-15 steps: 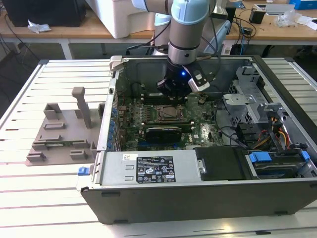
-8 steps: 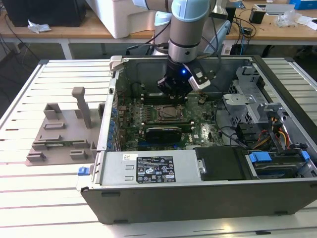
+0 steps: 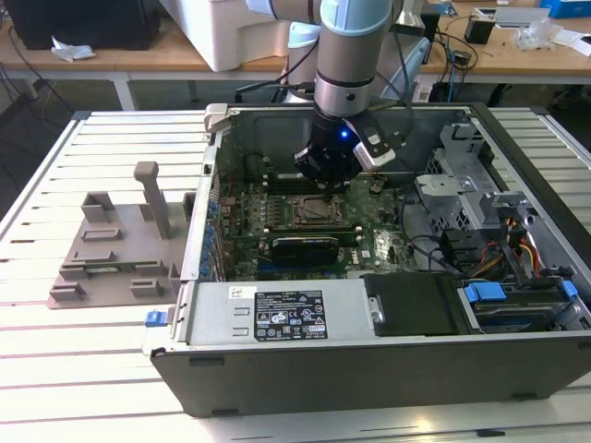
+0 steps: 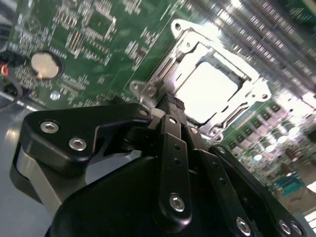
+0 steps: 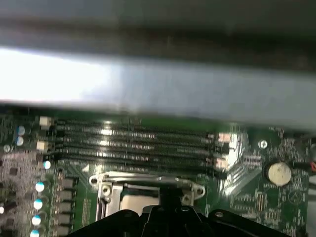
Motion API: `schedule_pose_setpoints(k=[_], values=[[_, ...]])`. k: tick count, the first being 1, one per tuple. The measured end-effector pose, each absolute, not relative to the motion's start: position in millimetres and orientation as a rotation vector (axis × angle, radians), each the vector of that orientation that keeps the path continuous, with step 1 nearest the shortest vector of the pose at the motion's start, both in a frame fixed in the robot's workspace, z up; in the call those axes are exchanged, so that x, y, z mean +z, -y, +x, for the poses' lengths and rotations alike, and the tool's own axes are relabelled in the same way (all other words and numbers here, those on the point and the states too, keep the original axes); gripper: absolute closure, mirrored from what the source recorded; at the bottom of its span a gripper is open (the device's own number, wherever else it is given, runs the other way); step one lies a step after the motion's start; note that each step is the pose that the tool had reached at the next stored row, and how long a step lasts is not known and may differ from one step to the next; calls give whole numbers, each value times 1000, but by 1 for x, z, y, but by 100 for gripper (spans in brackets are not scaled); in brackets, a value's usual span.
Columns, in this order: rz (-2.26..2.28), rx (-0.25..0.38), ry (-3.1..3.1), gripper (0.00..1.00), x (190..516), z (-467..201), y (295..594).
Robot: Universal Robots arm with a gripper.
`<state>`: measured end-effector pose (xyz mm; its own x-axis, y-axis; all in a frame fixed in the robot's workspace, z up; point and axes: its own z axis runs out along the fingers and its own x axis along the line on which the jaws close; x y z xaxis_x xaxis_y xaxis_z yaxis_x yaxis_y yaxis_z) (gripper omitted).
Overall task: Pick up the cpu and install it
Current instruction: 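Install the first cpu locking lever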
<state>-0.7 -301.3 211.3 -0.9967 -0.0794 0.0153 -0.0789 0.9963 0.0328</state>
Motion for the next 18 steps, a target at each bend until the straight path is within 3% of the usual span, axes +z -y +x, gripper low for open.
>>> schedule_pose_setpoints(k=[6, 18], values=[[123, 7, 3121, 89, 211, -1, 311], [123, 8, 3121, 89, 240, -1, 311]])
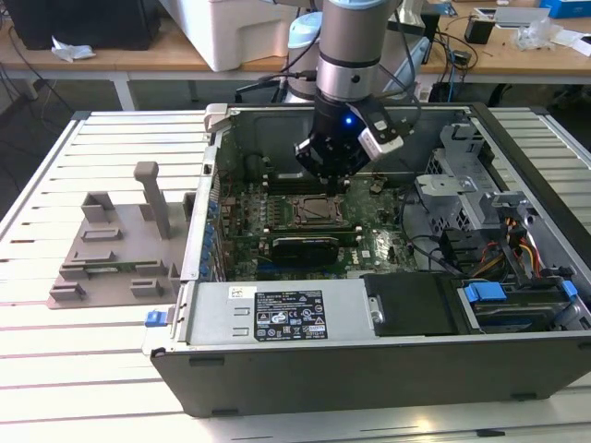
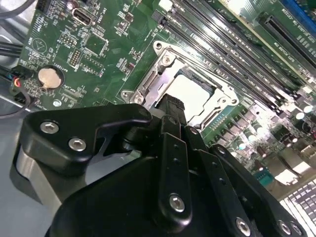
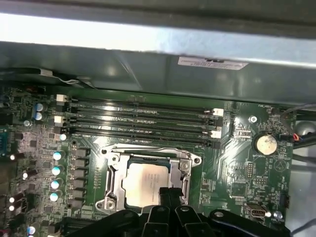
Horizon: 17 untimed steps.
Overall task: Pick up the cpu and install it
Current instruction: 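Install the first cpu locking lever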
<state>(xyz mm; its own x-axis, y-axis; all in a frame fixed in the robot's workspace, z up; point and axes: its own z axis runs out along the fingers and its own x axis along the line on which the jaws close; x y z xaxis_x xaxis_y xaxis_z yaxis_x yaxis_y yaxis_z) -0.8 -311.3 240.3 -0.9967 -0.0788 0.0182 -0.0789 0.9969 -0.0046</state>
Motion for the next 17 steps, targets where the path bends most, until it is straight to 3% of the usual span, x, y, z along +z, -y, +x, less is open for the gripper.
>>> schedule_pose_setpoints(k=[17], values=[[123, 14, 3121, 89, 263, -1, 311]])
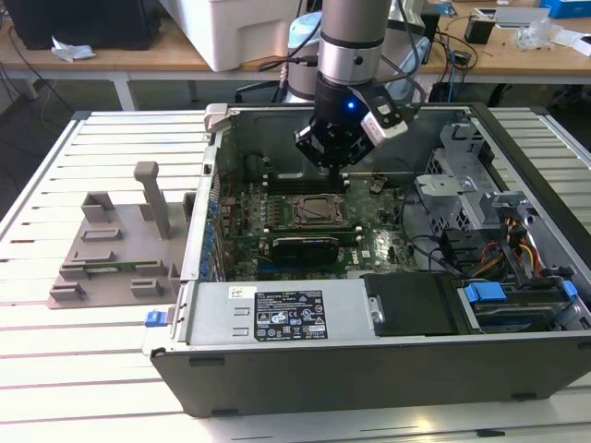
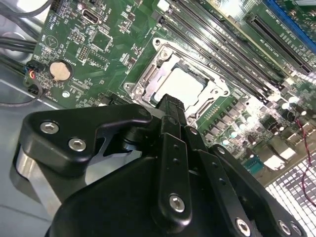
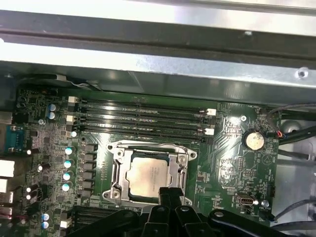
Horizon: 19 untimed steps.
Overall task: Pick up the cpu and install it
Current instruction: 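Install the first cpu locking lever, then install the second cpu locking lever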
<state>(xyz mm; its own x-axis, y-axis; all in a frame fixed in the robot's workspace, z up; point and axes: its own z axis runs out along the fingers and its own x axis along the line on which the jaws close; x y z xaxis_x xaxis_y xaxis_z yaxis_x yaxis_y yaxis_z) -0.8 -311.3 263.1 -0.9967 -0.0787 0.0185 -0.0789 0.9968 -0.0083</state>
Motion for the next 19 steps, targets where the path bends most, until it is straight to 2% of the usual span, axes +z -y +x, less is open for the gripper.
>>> schedule_pose_setpoints(k=[6, 19], values=[[123, 17, 3121, 89, 281, -1, 311], [123, 17, 3121, 89, 282, -1, 311]])
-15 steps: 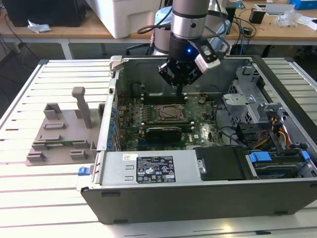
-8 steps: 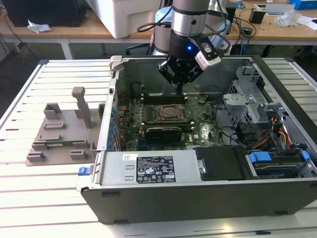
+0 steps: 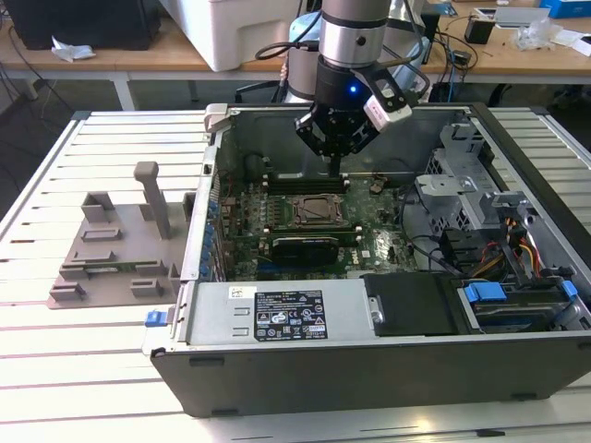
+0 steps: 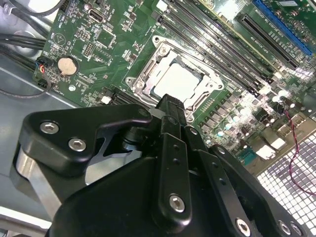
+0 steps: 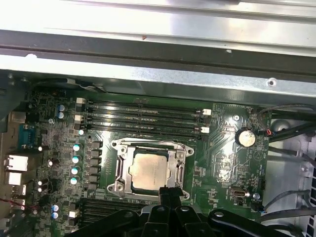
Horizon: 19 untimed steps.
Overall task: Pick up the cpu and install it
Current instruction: 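Install the second cpu locking lever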
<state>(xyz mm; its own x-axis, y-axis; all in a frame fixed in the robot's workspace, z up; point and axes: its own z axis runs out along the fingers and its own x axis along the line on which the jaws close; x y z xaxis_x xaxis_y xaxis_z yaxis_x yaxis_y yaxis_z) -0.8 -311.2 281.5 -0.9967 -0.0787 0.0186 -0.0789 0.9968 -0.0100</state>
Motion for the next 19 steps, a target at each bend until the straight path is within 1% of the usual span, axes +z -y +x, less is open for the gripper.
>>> schedule_pose_setpoints(k=[19], values=[[123, 8, 3121, 89, 281, -1, 331]])
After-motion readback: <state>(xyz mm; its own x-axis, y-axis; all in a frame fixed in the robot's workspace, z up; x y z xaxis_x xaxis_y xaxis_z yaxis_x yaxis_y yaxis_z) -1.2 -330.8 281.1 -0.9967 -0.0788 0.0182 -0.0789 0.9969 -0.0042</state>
